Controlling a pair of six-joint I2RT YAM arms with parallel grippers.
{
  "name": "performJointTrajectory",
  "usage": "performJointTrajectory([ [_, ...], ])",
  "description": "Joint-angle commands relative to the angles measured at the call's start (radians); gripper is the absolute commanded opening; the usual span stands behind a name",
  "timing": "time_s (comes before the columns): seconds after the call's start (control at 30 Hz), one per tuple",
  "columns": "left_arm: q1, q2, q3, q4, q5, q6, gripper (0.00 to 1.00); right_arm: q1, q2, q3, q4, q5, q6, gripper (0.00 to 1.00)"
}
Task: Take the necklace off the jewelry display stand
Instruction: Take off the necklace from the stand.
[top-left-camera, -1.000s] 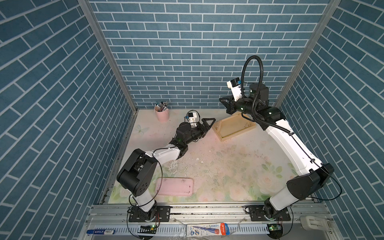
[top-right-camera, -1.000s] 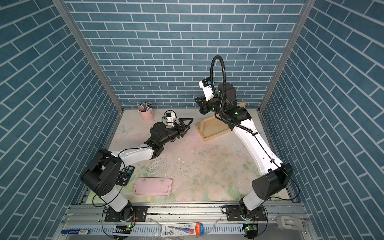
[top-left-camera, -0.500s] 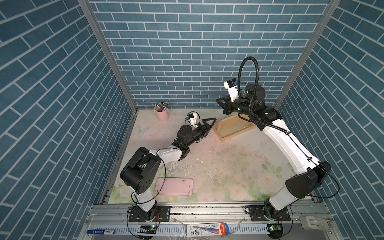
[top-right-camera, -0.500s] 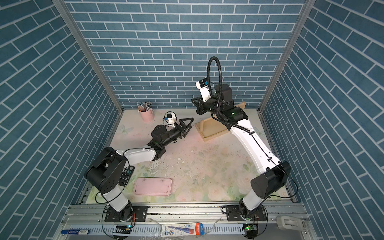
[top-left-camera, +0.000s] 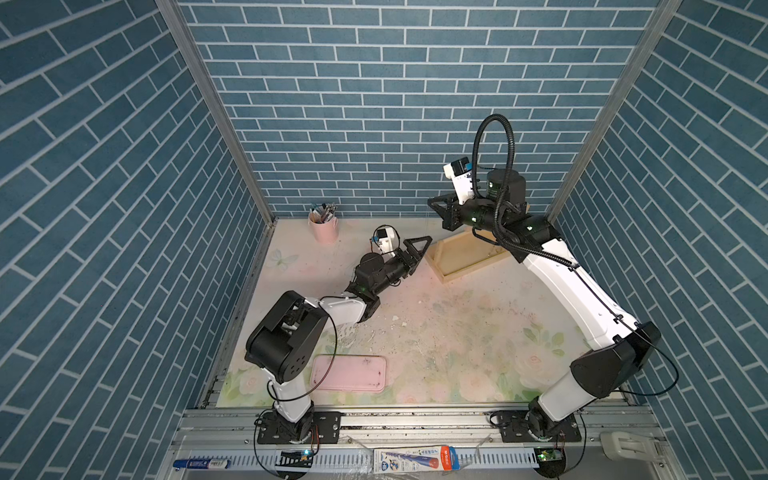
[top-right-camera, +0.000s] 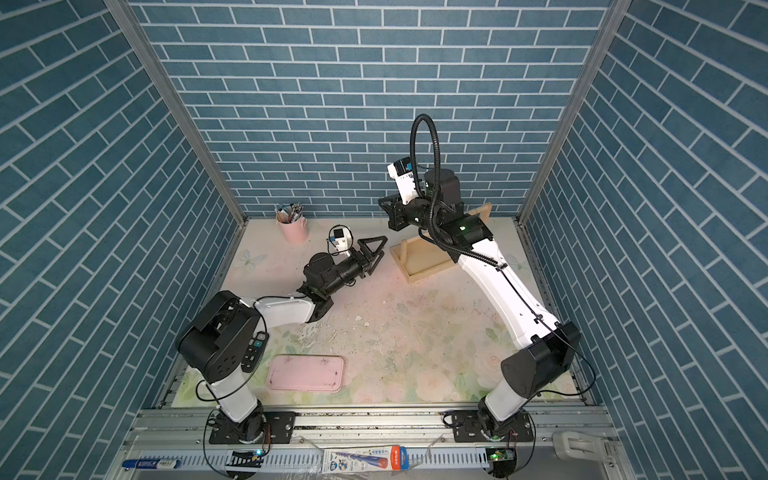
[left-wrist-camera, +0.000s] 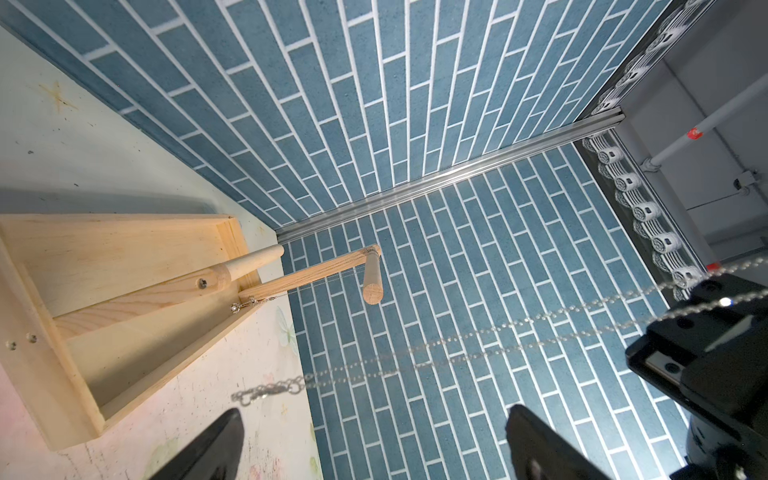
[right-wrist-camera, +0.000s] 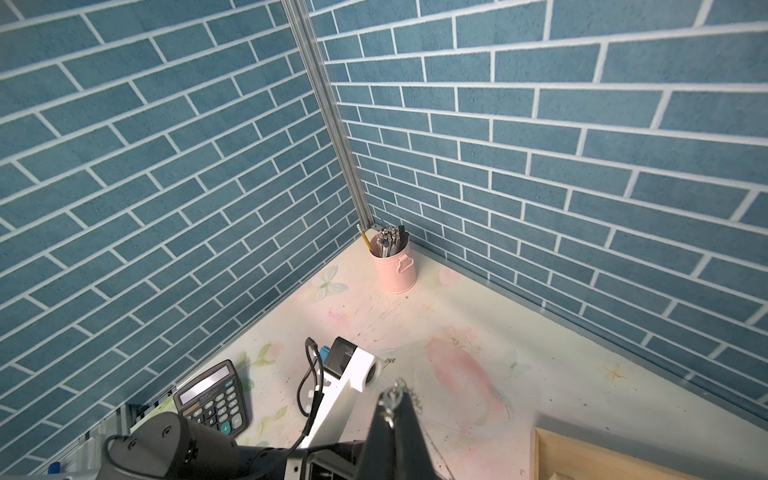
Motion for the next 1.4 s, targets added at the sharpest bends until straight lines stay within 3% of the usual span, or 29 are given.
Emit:
performJointTrajectory([
  [0.0, -0.005, 0.018, 0.005, 0.038, 0.006, 0.007, 0.99, 0.009, 0.011, 0.031, 0.017, 0.013, 0.013, 0.0],
  [1.37, -0.011, 0.054, 0.002, 0.086, 0.007, 0.006, 0.99, 0.031, 0.009, 0.015, 0.003, 0.054, 0.001, 0.0],
])
